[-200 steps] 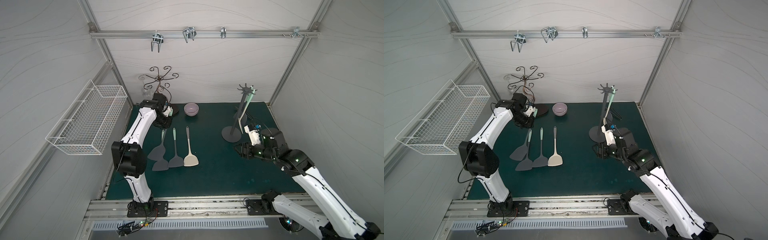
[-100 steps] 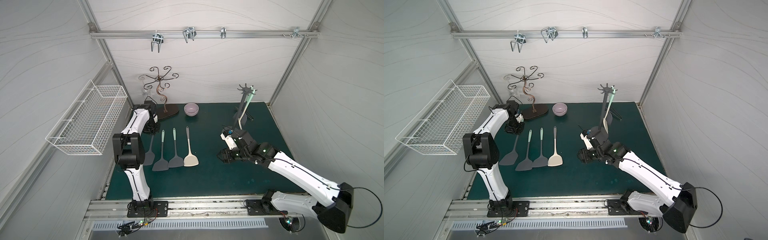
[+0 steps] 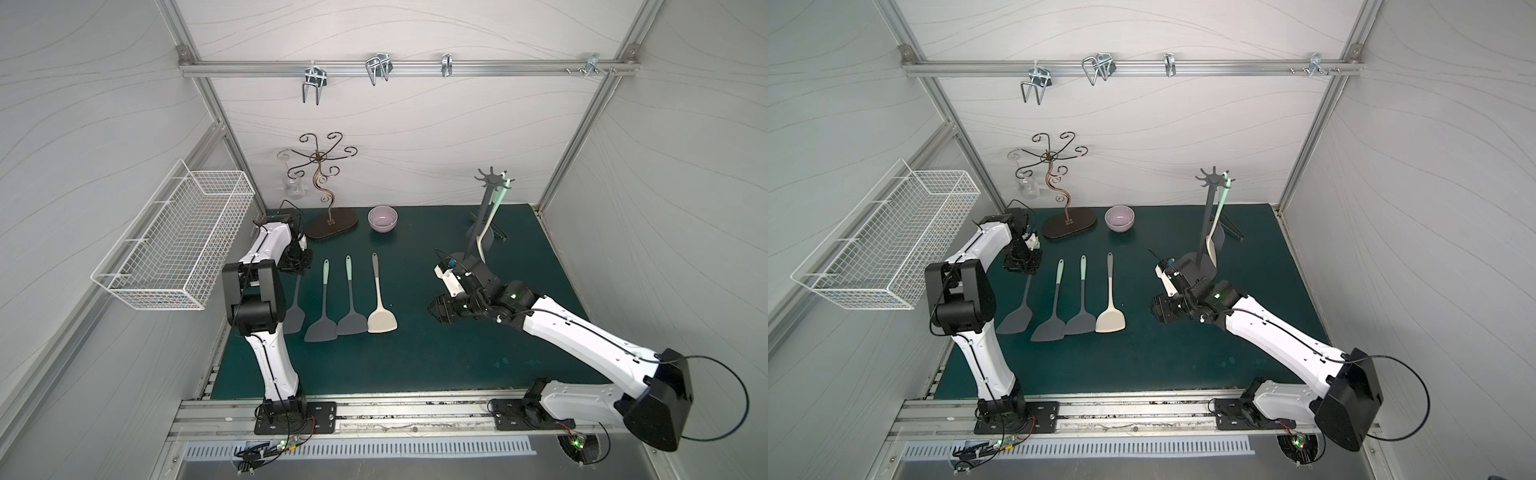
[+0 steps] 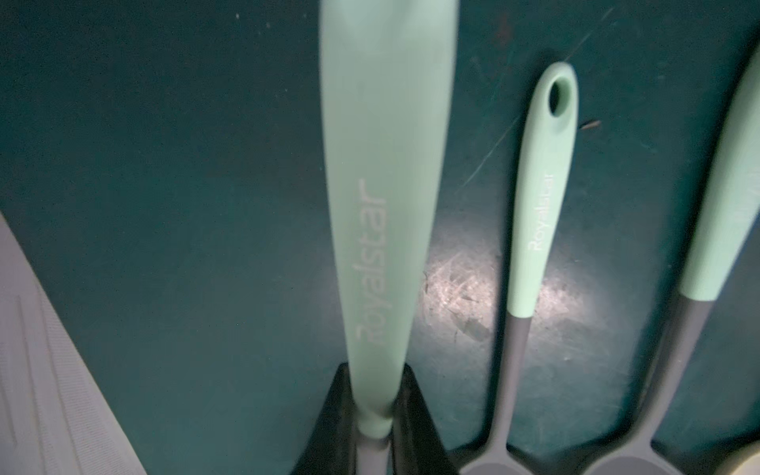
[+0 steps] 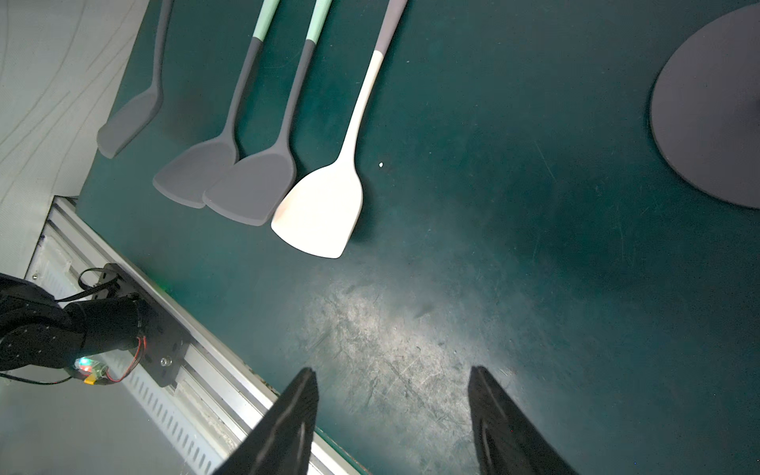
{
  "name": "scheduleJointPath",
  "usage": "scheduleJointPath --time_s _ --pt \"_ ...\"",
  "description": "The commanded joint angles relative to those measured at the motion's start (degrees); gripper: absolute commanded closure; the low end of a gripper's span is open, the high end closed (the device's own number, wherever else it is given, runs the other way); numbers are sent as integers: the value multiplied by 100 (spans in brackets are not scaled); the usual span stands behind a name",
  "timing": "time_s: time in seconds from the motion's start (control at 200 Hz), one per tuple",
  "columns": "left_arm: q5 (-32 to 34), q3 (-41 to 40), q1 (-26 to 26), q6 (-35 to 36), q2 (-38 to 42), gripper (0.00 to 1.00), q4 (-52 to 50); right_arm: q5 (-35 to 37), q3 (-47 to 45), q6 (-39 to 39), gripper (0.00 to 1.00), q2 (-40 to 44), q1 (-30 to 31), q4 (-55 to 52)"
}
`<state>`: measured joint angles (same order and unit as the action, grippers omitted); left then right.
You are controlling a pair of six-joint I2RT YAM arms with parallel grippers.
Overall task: Take the spatula off the kitchen utensil rack
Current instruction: Place the spatula at the center of the board.
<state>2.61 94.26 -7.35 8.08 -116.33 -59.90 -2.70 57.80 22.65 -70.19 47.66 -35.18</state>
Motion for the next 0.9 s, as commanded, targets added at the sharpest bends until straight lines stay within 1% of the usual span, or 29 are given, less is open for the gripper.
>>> scheduleJointPath --time_s 0.0,0.365,0.605,0.705,0.84,0.895 --pt "46 59 -26 142 -182 100 28 198 161 -46 39 -20 33 21" --pt "105 -125 -38 65 -577 100 188 316 240 -230 38 -133 -7 -28" --pt "213 -64 -45 -178 -809 100 -28 311 280 -291 37 -123 -107 -67" --pt "252 -83 -46 -248 -870 94 -88 325 302 -305 37 -98 -130 -93" --pt "295 -157 -47 -292 -851 74 -86 321 315 -314 37 -69 -142 -123" --pt "293 -153 -46 -306 -805 70 -85 335 335 -331 37 -55 -159 -154"
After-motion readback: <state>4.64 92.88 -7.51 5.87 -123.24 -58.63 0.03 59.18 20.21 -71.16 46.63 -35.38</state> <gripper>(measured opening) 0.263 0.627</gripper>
